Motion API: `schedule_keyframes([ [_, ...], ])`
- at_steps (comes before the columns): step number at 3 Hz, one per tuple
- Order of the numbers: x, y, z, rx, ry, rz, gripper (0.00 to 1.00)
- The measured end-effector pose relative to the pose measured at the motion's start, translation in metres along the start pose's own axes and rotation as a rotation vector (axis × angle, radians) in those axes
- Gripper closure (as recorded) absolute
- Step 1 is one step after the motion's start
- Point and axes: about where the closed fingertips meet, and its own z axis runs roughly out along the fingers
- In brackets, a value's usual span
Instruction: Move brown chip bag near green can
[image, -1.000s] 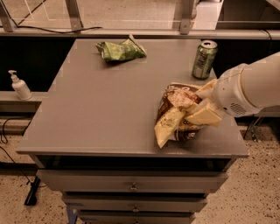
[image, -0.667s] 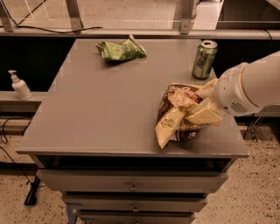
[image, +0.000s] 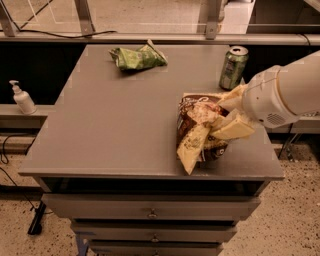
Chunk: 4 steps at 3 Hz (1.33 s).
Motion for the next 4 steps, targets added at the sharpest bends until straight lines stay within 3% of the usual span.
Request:
schedule_keyframes([
  [1,-0.002,-0.020,-0.009,-0.022,-0.026,-0.062,1.00],
  [2,0.007,-0.041,-0.022,-0.030,-0.032,-0.084,1.00],
  [4,0.043,-0.054,-0.035,-0.089,-0.026,-0.077,1.00],
])
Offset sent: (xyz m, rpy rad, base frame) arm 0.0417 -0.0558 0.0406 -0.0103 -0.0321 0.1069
